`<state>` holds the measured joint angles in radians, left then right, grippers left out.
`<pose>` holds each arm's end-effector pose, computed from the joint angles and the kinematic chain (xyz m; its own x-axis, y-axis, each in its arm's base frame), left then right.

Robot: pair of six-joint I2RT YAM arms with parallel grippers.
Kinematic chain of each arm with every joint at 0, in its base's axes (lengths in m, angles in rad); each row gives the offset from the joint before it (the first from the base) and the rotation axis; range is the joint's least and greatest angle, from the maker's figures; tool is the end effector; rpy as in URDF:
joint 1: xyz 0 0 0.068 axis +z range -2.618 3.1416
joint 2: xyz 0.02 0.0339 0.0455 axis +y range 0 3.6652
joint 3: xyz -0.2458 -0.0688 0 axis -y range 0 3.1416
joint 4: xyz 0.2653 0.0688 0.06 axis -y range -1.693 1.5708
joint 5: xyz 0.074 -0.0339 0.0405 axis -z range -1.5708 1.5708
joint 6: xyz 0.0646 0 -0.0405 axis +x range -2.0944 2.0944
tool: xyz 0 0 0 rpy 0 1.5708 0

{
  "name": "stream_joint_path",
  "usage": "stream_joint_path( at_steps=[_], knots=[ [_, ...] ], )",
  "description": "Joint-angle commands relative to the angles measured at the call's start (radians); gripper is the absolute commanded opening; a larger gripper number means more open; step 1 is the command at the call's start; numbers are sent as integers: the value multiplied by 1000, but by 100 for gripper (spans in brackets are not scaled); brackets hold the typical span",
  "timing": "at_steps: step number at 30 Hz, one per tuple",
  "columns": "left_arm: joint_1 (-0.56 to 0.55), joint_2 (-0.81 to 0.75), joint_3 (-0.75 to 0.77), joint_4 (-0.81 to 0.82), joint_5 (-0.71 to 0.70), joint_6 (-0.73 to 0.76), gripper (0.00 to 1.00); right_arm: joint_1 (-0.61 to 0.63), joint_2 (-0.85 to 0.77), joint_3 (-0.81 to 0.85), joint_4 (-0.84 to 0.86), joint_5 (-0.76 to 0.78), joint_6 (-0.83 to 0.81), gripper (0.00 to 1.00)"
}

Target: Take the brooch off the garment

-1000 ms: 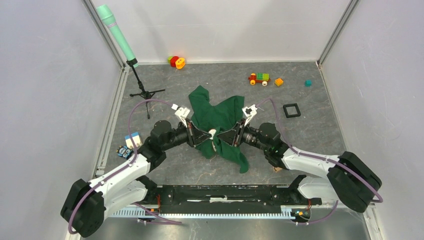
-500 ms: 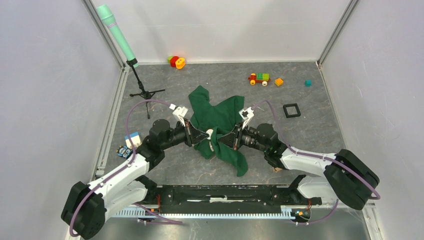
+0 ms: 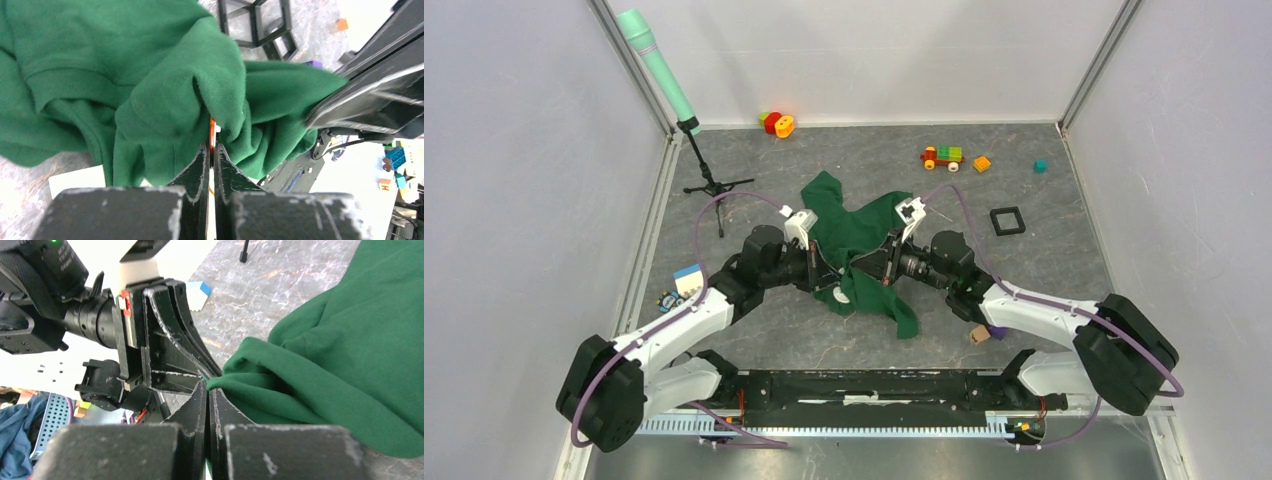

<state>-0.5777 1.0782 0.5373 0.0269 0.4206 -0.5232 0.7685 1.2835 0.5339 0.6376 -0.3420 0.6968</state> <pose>0.2184 -0.1738 0.1795 -0.7547 -0.0525 -0.6540 0.4840 0.6284 -0.6090 0.2146 0.2376 0.1973 -0.6356 0.2264 -0.7380 -0.6344 0.3916 0.6665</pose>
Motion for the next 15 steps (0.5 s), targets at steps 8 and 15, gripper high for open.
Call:
stream_joint_path(
  at_steps=[8, 15],
  knots=[
    [-6, -76, 68, -286, -212, 70, 2, -98, -141, 28, -117, 84, -99, 0],
    [-2, -122, 110, -372, -160, 40, 2, -101, -153, 6, -171, 77, -148, 6]
  ],
)
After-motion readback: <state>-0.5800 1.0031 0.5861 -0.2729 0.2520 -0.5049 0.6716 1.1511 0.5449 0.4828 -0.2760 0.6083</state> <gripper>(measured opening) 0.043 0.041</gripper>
